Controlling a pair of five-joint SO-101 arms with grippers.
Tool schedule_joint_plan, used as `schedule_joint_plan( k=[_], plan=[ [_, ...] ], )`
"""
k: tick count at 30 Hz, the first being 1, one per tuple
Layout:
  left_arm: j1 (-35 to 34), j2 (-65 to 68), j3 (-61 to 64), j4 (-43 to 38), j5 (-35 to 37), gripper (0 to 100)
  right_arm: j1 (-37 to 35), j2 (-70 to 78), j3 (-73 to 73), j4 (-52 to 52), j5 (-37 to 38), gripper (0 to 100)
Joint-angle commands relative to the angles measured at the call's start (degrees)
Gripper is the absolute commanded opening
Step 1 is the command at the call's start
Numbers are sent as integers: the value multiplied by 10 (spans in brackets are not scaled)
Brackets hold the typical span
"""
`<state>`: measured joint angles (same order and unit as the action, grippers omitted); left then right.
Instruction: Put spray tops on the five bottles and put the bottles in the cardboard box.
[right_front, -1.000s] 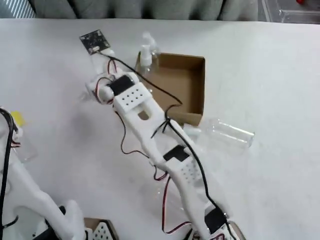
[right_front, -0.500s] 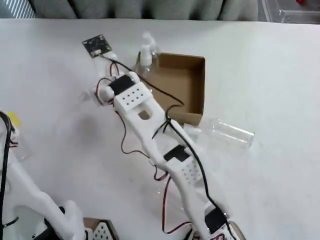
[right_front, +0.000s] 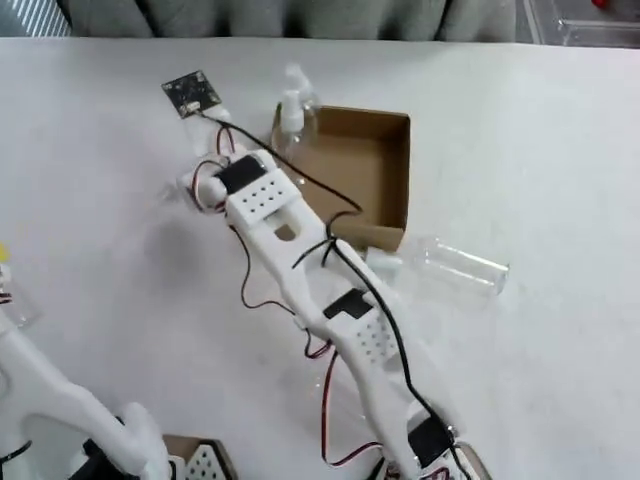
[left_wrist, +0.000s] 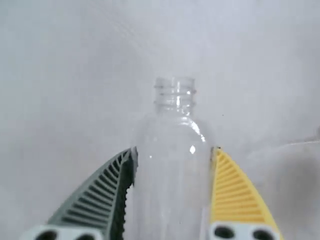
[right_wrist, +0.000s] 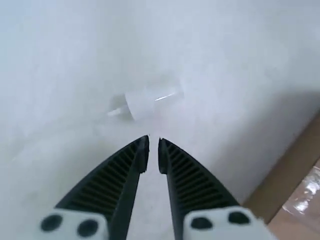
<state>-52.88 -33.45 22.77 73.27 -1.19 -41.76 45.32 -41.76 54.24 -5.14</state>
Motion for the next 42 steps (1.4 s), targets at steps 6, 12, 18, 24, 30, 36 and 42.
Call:
schedule_joint_plan(
  k=[6,12,18,24,30,36,42],
  plan=[
    [-60,-21,-7,-39,-9,20,-6,-20,-33,34,3,16],
    [-103,-16,-6,-40,-10,20,10,-37,-33,84,2,18],
    [-174,-15,-6,-76,-11,20,15,-32,-27,67,2,18],
    [-215,-15,33,-138,-35,20,18,-32,-27,62,2,18],
    [-215,-15,101,-209,-56,20,22,-29,-26,16,2,18],
    [-175,25,127,-251,-28,20,21,-17,-32,-8,1,16],
    [-43,71,128,-248,14,20,7,-103,-33,229,1,16]
  ],
)
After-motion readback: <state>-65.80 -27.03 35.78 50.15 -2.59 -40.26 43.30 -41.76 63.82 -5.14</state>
